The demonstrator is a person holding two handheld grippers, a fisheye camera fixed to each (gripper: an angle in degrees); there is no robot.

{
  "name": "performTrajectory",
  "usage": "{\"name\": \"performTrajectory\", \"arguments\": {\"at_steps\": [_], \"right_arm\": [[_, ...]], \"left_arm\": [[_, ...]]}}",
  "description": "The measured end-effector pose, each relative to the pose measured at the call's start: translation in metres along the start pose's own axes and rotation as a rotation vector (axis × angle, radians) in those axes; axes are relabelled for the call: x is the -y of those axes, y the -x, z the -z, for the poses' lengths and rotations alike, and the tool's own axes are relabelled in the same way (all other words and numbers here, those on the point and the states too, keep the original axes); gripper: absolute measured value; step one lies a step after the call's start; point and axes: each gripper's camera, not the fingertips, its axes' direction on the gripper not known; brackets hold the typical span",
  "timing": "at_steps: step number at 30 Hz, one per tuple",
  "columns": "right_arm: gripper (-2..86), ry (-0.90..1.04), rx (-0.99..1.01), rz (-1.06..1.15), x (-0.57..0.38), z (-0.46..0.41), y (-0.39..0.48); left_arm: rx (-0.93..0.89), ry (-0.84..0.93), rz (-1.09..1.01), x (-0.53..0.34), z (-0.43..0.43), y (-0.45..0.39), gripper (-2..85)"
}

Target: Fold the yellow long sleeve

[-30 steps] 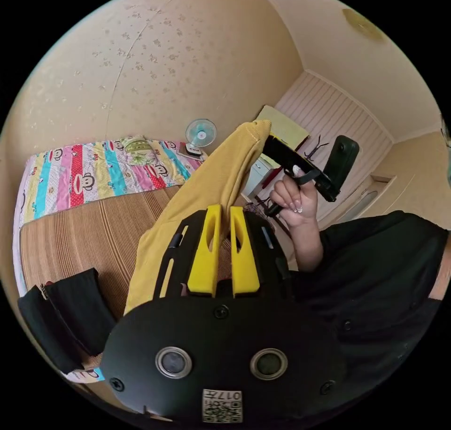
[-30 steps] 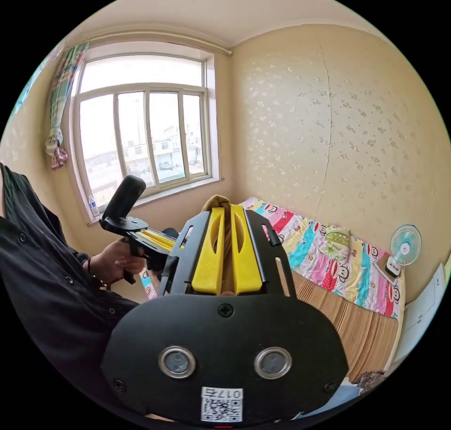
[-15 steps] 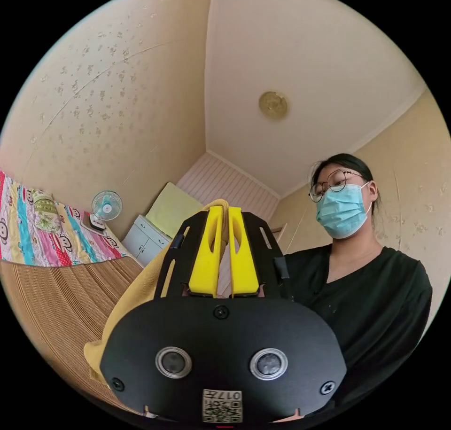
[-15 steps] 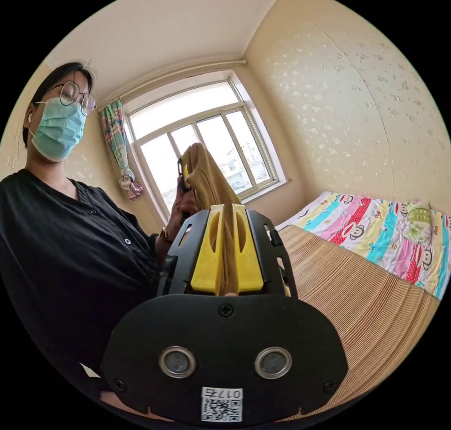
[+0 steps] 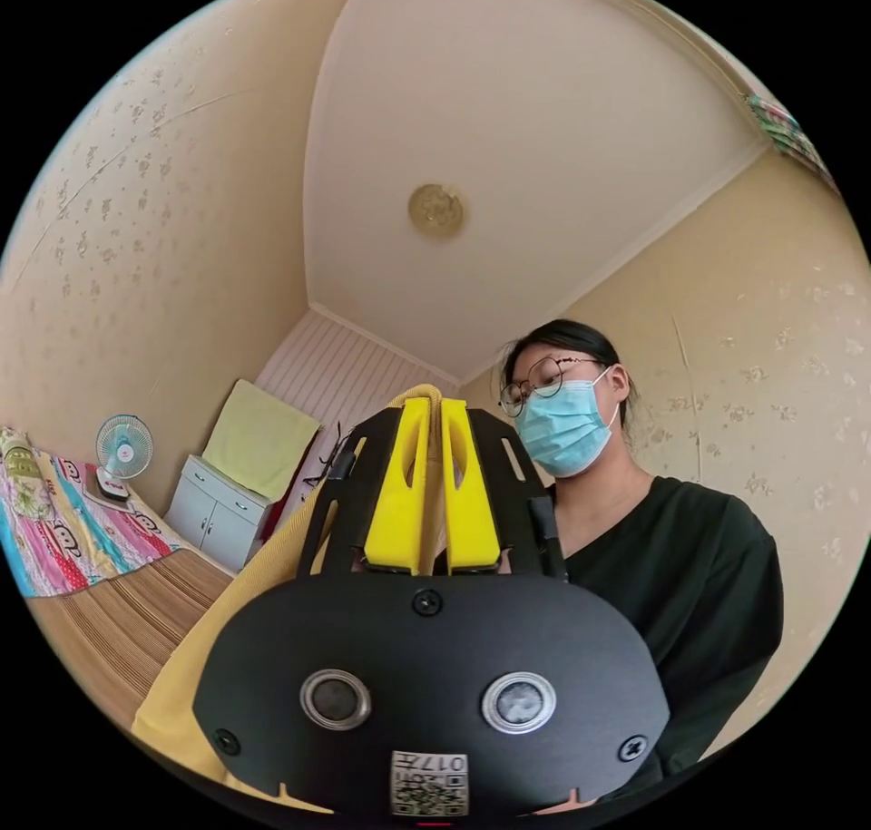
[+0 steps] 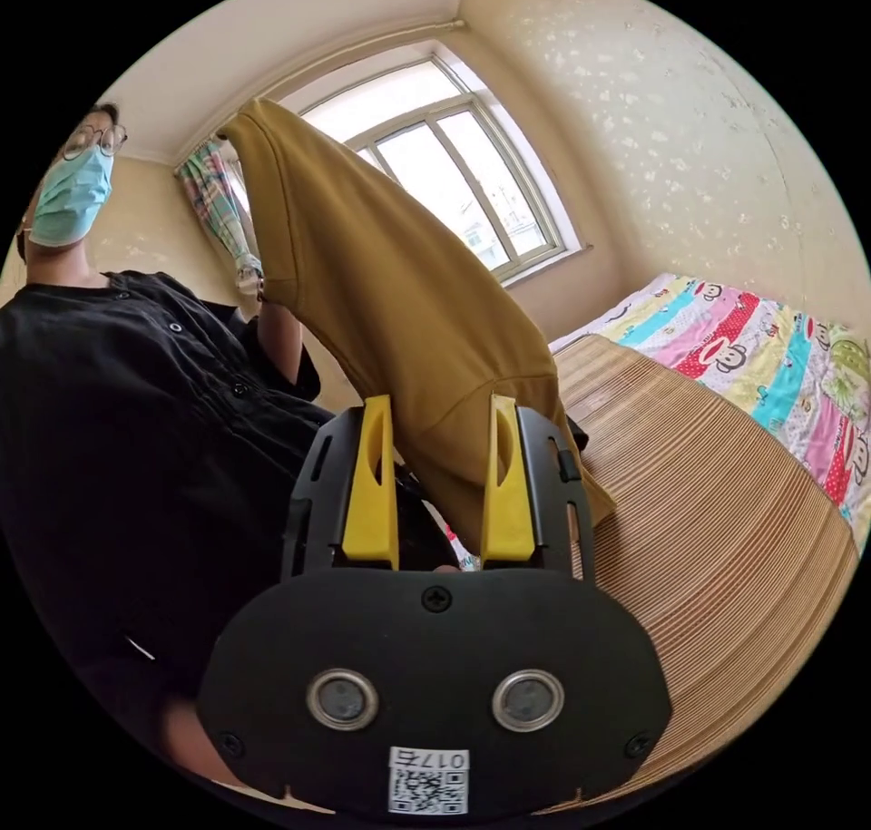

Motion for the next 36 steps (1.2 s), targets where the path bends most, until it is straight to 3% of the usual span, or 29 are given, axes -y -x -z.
{"name": "performTrajectory", "arguments": {"at_steps": [2, 6, 11, 16, 19, 21, 23, 28, 31, 34, 36], "right_arm": [[13.5, 0.027, 0.066, 0.026, 0.001, -0.001, -0.002], [12.7, 0.094, 0.409, 0.036, -0.003, 0.000, -0.019], [10.9, 0.126, 0.273, 0.004, -0.009, 0.001, -0.007], [3.5, 0.105, 0.112, -0.051, -0.013, 0.031, -0.006], [2.5, -0.163, 0.112, -0.113, -0.026, 0.117, -0.021], [2.0, -0.510, 0.241, -0.052, -0.050, 0.200, -0.020], [1.7, -0.690, 0.274, 0.038, -0.063, 0.249, -0.006], [1.4, -0.828, 0.249, 0.299, -0.059, 0.328, 0.054], [1.4, -0.868, 0.153, 0.349, -0.037, 0.358, 0.076], [1.3, -0.819, -0.052, 0.263, -0.002, 0.382, 0.070], [1.2, -0.654, -0.386, 0.122, 0.038, 0.389, 0.033]], "left_arm": [[0.010, -0.026, 0.004, 0.003, 0.012, -0.009, 0.0], [-0.037, -0.105, 0.028, 0.005, 0.037, -0.013, 0.0], [-0.087, -0.205, 0.035, 0.004, 0.068, -0.019, -0.1], [-0.015, -0.154, 0.049, 0.014, 0.093, -0.023, 0.0], [0.093, -0.084, 0.006, 0.026, 0.129, -0.046, 0.2], [0.194, -0.022, -0.043, 0.026, 0.145, -0.070, 0.1], [0.322, 0.098, -0.099, 0.016, 0.151, -0.101, 0.0], [0.300, 0.222, -0.176, -0.012, 0.129, -0.122, 0.1], [0.327, 0.208, -0.202, -0.005, 0.115, -0.110, 0.2], [0.424, 0.188, -0.060, 0.026, 0.120, -0.050, 0.4], [0.625, 0.204, 0.082, 0.048, 0.128, 0.011, 0.8]]}}
